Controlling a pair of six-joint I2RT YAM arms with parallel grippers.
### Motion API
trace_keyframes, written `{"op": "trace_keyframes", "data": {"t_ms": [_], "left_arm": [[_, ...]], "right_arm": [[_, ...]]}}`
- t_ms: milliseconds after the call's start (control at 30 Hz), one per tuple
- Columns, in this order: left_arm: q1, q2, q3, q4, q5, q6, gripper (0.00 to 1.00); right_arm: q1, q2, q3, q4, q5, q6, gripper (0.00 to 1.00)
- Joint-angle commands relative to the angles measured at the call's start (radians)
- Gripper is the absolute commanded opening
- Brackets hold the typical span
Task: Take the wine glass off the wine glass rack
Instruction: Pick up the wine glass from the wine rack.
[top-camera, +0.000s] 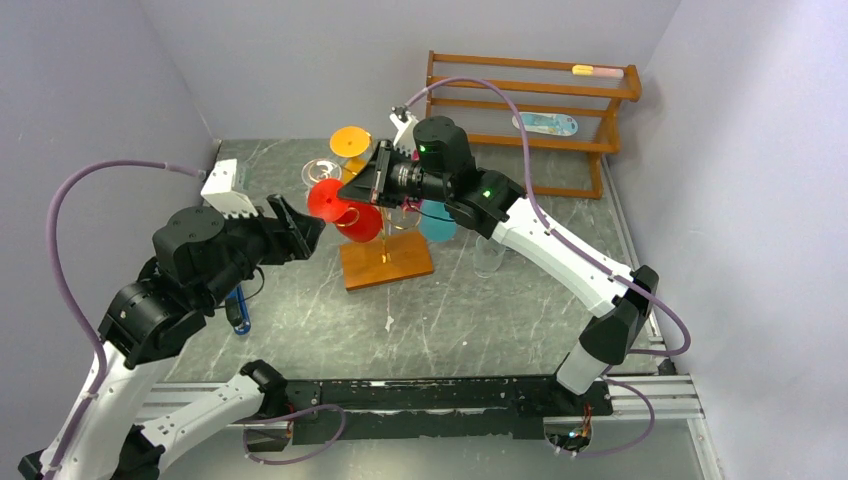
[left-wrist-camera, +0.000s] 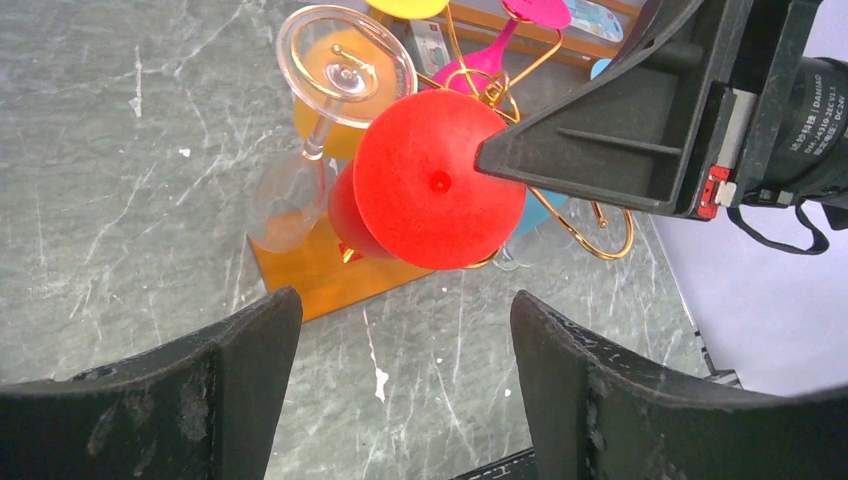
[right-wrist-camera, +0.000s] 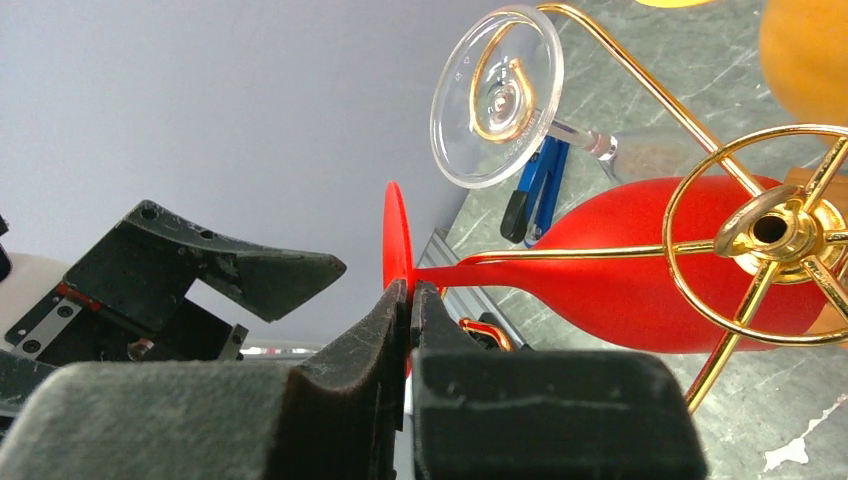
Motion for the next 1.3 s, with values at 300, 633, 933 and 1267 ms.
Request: {"op": "trace_keyframes", "data": {"t_ms": [300,633,933,1267], "left_arm": [[0.001,-0.033,-0.054,-0.013,0.182,0.058,0.85],[0.001,-0.041,-0.091,0.001,0.336,0.094,0.87],[0.001,-0.072,-0.148,0.054,0.454,0.098,0.85],[0.001,-0.130,-0.146,0.079,0.439,0.015,0.77]], "right_arm": [[-0.004,-0.113,-0.097,0.062,0.107,0.014,0.00],[-0.009,-0.177,-0.172,0.132,0.095,0.076,0.00],[-0.012,-0.231,-0.243,0.171,0.067,0.108,0.00],[-0.031,-0.299,-0.389,0.314,-0.114,0.194,0.00]]}}
